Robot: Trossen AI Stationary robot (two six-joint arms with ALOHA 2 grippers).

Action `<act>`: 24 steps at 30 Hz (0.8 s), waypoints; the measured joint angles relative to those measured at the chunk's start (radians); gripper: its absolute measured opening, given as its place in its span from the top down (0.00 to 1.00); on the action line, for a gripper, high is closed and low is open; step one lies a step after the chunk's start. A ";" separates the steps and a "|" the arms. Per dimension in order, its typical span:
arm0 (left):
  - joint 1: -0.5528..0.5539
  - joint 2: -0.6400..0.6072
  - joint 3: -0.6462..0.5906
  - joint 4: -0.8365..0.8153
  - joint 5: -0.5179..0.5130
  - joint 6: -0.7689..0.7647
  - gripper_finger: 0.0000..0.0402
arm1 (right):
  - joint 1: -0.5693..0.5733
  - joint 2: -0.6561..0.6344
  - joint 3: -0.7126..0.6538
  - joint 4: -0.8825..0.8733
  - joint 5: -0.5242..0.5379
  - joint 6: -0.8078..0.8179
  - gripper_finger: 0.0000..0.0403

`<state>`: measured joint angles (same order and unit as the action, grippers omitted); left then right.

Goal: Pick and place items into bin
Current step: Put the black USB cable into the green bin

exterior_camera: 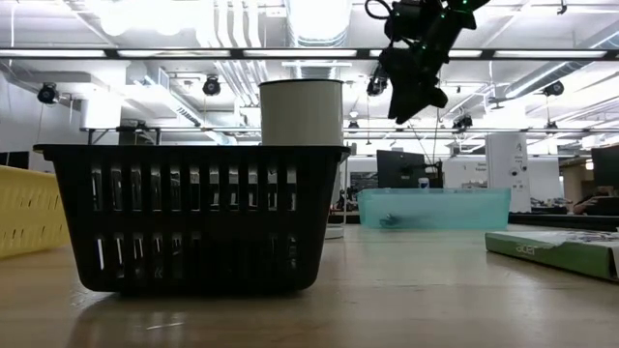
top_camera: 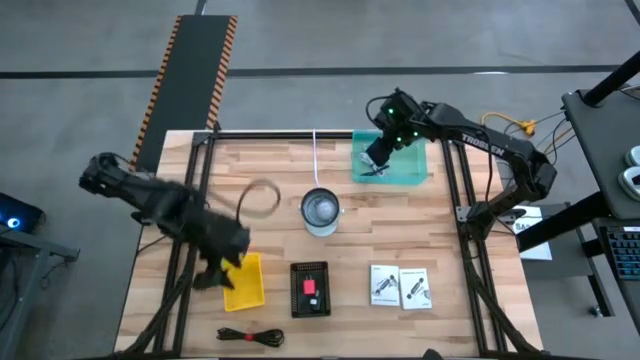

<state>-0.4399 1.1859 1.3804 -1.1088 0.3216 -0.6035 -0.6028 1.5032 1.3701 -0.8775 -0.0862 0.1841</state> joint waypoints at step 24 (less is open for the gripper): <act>-0.461 0.433 -0.082 0.204 -0.057 -0.279 0.33 | 0.049 0.002 0.000 0.081 0.003 0.000 0.75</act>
<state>-0.9005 1.6189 1.2987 -0.9053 0.2649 -0.8820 -0.5537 1.5047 1.3697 -0.7963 -0.0837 0.1837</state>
